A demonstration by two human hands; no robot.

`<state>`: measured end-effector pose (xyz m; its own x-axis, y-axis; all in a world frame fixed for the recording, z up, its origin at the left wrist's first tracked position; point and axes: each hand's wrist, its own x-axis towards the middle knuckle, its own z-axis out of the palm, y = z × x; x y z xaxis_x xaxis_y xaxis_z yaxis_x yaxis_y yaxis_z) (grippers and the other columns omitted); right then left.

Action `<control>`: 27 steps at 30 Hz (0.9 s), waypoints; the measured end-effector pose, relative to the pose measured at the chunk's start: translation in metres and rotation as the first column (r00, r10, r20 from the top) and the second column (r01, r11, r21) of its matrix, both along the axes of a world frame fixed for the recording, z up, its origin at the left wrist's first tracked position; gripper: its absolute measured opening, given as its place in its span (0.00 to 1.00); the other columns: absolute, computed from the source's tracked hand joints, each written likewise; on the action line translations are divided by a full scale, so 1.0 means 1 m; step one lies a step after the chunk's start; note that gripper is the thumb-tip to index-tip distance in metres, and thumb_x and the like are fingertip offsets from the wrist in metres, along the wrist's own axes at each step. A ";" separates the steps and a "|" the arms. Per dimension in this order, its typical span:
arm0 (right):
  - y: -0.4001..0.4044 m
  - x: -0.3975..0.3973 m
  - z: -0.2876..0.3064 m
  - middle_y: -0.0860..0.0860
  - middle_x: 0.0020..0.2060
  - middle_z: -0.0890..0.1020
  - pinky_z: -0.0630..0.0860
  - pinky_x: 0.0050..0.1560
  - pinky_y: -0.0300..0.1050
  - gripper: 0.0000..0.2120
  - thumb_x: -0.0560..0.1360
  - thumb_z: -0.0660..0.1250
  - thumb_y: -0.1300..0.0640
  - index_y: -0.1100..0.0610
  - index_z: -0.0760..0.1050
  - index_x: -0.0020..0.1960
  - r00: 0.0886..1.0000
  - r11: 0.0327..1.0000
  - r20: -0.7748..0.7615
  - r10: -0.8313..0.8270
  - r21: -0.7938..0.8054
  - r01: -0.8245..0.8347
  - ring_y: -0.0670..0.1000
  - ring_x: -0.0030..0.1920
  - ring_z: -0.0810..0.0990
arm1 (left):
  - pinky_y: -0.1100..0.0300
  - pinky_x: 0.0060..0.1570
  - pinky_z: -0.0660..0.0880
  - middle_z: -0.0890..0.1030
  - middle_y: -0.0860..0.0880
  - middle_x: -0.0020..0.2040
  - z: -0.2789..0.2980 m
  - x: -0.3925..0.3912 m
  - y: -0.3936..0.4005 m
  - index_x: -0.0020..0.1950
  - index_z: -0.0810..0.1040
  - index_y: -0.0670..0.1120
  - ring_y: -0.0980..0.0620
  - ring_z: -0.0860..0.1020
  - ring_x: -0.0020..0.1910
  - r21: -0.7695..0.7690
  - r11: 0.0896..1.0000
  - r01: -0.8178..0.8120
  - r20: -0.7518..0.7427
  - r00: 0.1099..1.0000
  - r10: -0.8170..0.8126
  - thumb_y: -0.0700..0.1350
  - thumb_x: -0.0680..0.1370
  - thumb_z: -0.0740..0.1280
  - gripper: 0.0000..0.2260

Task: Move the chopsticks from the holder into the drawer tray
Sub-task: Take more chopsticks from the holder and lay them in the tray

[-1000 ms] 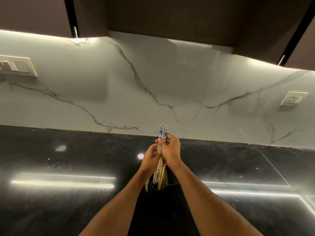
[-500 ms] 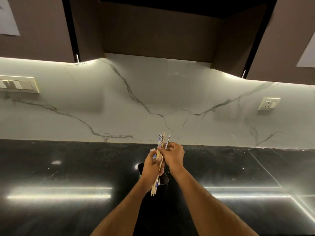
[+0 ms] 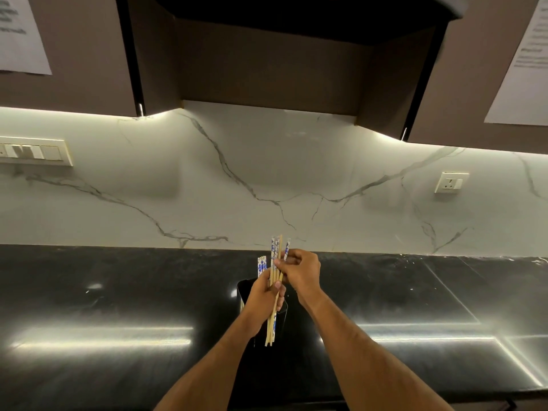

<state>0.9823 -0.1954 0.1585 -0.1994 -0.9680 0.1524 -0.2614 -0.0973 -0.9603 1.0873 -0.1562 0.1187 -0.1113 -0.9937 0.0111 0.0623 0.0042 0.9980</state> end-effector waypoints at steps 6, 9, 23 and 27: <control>0.007 0.001 0.002 0.52 0.39 0.86 0.85 0.45 0.51 0.08 0.71 0.77 0.65 0.55 0.82 0.47 1.000 1.000 -0.020 -0.012 -0.008 0.012 0.48 0.38 0.87 | 0.60 0.38 0.78 0.80 0.45 0.41 -0.003 0.002 0.004 0.61 0.74 0.45 0.53 0.78 0.34 0.026 0.999 -0.031 0.026 0.999 0.030 0.39 0.85 0.58 0.08; 0.007 0.001 0.002 0.53 0.39 0.86 0.85 0.47 0.52 0.06 0.73 0.74 0.65 0.57 0.82 0.46 0.999 1.000 -0.043 0.001 0.019 -0.001 0.49 0.40 0.87 | 0.59 0.40 0.79 0.81 0.44 0.42 -0.006 0.005 0.007 0.60 0.75 0.44 0.52 0.79 0.36 0.037 0.999 -0.030 0.031 0.999 0.029 0.39 0.85 0.57 0.08; 0.011 0.010 0.000 0.56 0.43 0.83 0.84 0.49 0.55 0.03 0.78 0.64 0.66 0.61 0.76 0.49 0.991 0.996 -0.130 -0.015 0.087 0.026 0.56 0.45 0.85 | 0.61 0.33 0.70 0.76 0.46 0.40 -0.005 0.015 0.016 0.60 0.74 0.43 0.55 0.71 0.32 0.127 0.989 0.077 -0.017 0.997 -0.075 0.41 0.85 0.55 0.10; 0.013 0.011 0.000 0.56 0.43 0.84 0.84 0.48 0.54 0.02 0.78 0.65 0.64 0.60 0.76 0.48 0.992 0.996 -0.125 -0.008 0.090 0.019 0.54 0.43 0.86 | 0.62 0.30 0.65 0.73 0.47 0.36 -0.003 0.017 0.018 0.54 0.74 0.44 0.55 0.68 0.29 0.153 0.982 0.107 -0.103 0.990 -0.092 0.41 0.85 0.53 0.11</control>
